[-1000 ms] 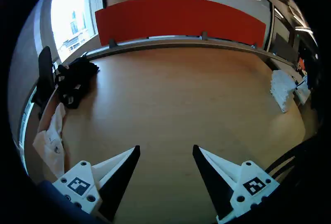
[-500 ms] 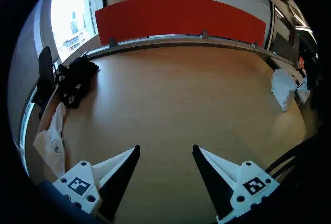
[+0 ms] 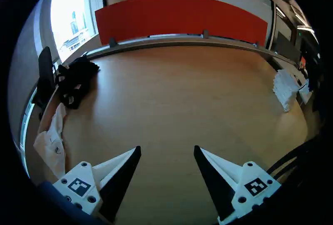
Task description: Fold towel
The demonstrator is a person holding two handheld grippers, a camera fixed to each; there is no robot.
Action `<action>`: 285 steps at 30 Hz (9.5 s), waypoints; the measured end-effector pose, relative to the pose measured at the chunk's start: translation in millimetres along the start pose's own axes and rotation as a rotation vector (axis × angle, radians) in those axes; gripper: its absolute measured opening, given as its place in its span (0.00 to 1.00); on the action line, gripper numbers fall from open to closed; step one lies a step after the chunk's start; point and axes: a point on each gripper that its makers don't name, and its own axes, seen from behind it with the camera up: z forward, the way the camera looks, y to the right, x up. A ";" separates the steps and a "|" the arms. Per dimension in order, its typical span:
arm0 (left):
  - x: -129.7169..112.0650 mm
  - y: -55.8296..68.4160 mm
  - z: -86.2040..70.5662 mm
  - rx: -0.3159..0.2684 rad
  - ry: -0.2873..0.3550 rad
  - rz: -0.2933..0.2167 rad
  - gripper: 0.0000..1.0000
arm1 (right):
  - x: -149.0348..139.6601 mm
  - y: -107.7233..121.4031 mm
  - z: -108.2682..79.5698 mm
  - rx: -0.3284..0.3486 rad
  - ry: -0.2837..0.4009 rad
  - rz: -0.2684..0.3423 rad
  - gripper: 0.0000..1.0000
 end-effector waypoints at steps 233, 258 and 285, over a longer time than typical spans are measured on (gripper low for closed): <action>168.8 -75.5 -32.9 0.057 0.484 -0.097 0.94 | 203.9 -88.3 -196.3 -0.115 0.986 0.381 1.00; 224.7 -98.8 -54.3 0.069 0.671 -0.108 0.94 | 267.0 -171.3 -226.0 -0.037 1.056 0.358 1.00; 247.3 -112.4 -61.7 0.063 0.748 -0.098 0.94 | 317.9 -232.4 -250.5 0.022 1.102 0.354 1.00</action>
